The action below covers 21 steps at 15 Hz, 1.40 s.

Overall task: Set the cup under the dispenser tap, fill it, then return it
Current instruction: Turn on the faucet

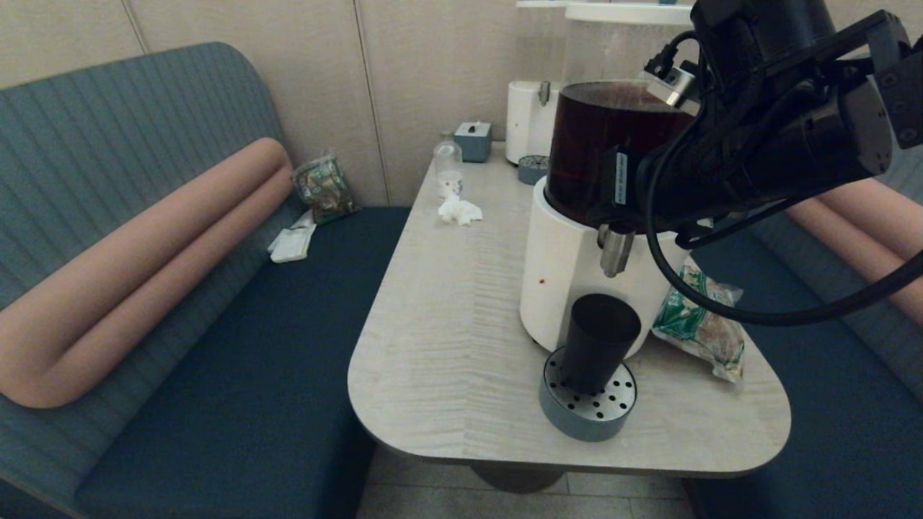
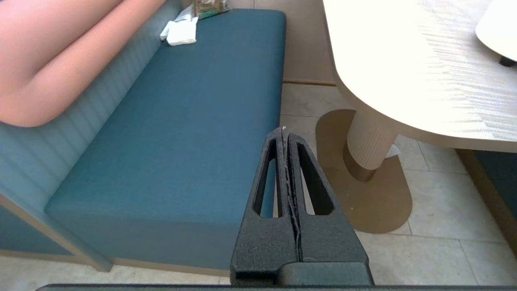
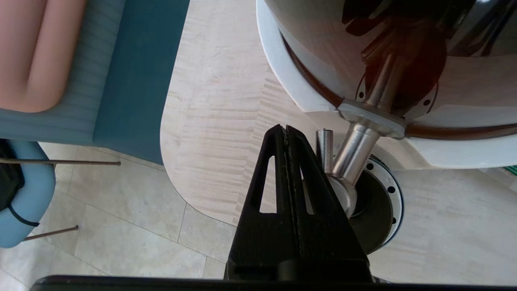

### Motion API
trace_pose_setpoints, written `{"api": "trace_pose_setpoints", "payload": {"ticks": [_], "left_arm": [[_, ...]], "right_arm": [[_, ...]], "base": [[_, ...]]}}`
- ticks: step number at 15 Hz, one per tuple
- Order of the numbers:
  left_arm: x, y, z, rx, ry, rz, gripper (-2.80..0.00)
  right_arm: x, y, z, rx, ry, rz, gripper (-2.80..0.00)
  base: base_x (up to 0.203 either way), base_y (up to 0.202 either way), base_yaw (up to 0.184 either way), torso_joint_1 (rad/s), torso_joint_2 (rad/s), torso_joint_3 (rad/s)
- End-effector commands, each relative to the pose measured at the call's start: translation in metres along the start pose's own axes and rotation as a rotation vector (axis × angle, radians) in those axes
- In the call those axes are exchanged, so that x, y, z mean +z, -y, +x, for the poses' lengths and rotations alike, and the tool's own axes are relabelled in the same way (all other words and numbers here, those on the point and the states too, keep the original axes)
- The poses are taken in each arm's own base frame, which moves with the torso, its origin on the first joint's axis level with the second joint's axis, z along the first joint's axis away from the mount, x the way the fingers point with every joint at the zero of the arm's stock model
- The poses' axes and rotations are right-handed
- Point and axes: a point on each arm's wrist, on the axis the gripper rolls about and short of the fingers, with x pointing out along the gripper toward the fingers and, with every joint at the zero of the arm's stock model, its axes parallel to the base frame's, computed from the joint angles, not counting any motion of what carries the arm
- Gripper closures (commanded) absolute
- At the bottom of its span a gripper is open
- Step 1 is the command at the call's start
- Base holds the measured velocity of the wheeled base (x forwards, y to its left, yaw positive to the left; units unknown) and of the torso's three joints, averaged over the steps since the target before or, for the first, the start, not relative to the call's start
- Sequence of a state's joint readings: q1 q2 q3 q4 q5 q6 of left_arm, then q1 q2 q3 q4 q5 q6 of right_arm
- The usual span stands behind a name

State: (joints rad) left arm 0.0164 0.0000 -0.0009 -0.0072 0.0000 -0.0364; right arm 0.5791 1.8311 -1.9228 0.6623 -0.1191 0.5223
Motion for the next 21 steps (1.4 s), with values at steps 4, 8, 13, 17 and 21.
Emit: {"api": "trace_pose_setpoints", "payload": {"ticks": [4,8,13,17,21], "left_arm": [[0.0,0.0,0.0,0.001,0.0,0.0,0.0],[0.0,0.0,0.0,0.001,0.0,0.0,0.0],[0.0,0.0,0.0,0.001,0.0,0.0,0.0],[0.0,0.0,0.0,0.001,0.0,0.0,0.0],[0.0,0.0,0.0,0.001,0.0,0.0,0.0]], "right_arm": [[0.007,0.004,-0.015,0.005,0.044,0.012,0.0],[0.012,0.006,-0.038,0.01,0.091,0.018,0.0],[0.008,0.011,-0.035,-0.108,0.098,0.014,0.0],[0.004,0.011,-0.017,-0.177,0.081,0.004,0.0],[0.001,0.011,0.001,-0.197,0.061,0.0,0.0]], "base": [[0.0,0.0,0.0,0.0,0.0,0.0],[0.0,0.0,0.0,0.0,0.0,0.0],[0.0,0.0,0.0,0.0,0.0,0.0],[0.0,0.0,0.0,0.0,0.0,0.0],[0.0,0.0,0.0,0.0,0.0,0.0]]}}
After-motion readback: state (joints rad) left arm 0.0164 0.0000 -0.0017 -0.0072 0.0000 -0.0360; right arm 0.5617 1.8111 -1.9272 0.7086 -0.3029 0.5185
